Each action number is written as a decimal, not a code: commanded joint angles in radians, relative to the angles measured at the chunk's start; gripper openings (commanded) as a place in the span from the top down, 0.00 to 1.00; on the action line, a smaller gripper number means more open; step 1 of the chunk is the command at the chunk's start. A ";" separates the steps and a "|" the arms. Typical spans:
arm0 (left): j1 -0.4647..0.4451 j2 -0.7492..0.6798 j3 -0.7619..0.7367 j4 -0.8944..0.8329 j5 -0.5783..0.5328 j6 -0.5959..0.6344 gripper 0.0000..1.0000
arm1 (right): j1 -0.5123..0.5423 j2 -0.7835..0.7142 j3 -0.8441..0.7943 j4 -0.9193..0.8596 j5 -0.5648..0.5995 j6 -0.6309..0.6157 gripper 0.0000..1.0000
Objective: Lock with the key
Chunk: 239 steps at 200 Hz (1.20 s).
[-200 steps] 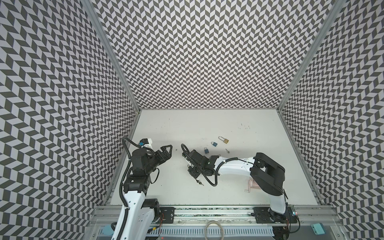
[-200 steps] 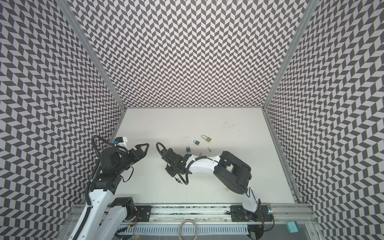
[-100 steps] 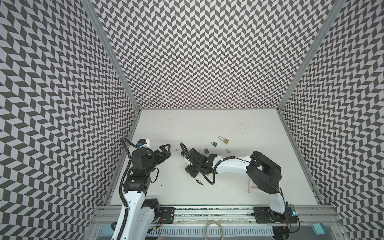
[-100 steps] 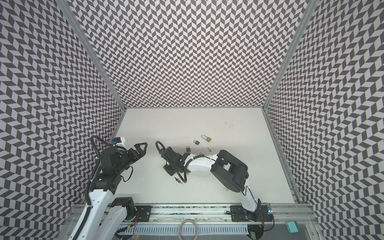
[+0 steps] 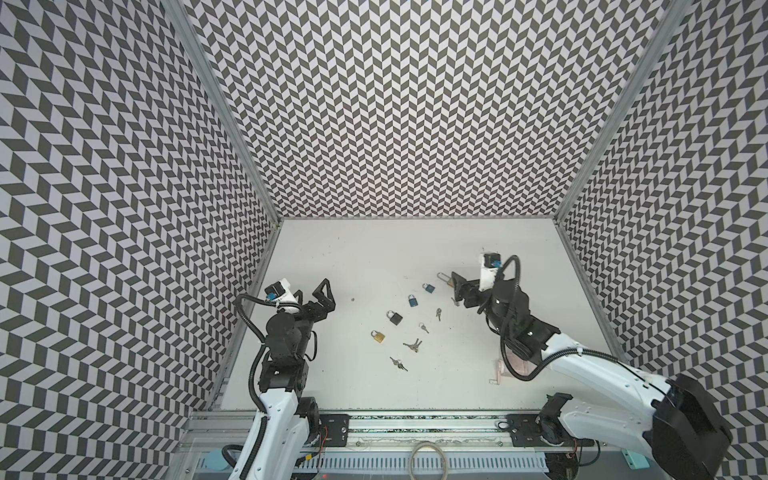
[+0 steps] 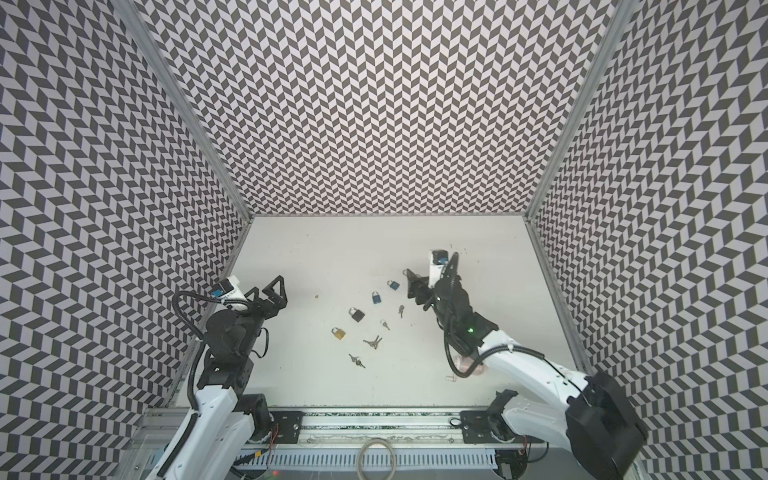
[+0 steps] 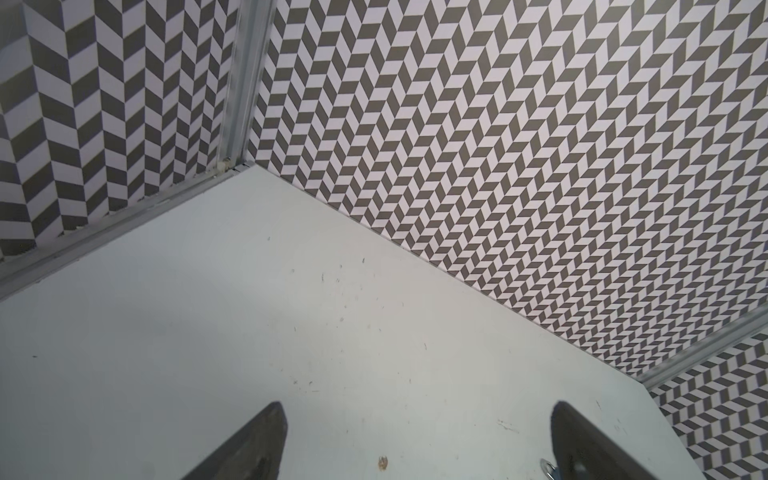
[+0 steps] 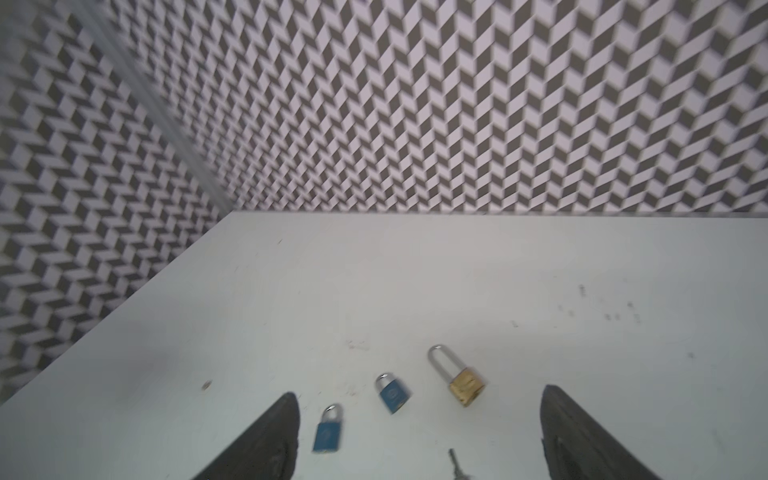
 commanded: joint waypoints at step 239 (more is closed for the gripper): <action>-0.034 0.908 0.024 0.942 -0.029 0.502 0.01 | -0.593 0.468 -0.285 0.967 -0.346 -0.202 0.00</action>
